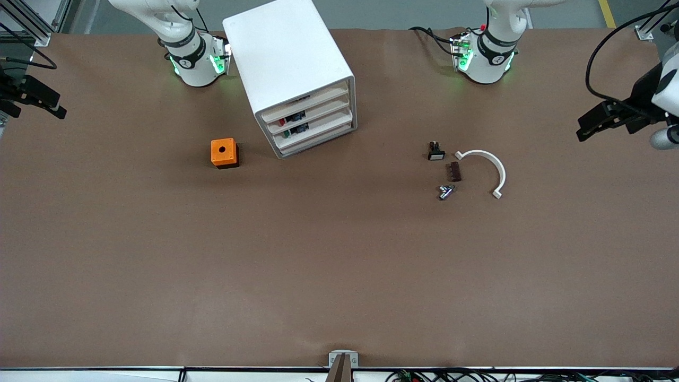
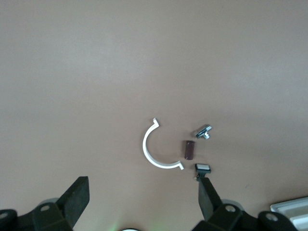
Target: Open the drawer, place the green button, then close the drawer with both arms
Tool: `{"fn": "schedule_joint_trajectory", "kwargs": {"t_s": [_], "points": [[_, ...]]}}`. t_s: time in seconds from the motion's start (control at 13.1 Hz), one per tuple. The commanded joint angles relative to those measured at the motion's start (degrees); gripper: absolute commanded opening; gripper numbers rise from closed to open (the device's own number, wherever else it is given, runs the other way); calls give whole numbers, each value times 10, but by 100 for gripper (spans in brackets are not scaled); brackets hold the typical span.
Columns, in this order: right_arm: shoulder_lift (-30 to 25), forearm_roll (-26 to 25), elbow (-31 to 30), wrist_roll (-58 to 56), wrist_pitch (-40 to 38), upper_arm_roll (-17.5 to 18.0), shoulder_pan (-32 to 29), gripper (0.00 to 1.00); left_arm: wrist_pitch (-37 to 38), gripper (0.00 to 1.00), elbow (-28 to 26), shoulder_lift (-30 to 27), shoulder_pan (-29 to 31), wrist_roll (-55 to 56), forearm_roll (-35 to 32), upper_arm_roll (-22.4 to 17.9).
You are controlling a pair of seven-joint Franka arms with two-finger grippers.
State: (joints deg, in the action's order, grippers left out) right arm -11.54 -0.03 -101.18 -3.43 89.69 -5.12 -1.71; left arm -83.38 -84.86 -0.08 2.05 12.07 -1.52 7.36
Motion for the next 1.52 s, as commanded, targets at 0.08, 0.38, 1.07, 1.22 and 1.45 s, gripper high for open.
{"fn": "schedule_joint_trajectory", "kwargs": {"t_s": [0.08,0.38,1.07,1.22,1.45], "points": [[-1,1,5,0,-3,-1,3,100,-4,100,-50,-47,0,-16,-6,0],[-1,2,5,-15,-1,-2,2,100,-4,100,-50,-50,3,-17,-7,1],[-1,8,4,-14,-1,-2,2,100,16,100,-44,-42,5,-52,-8,2],[-1,8,4,-13,-1,-2,2,100,16,100,-42,-41,4,-55,-9,2],[-1,13,4,-13,-1,-2,2,100,16,100,-37,-36,3,-53,-9,6]]}}
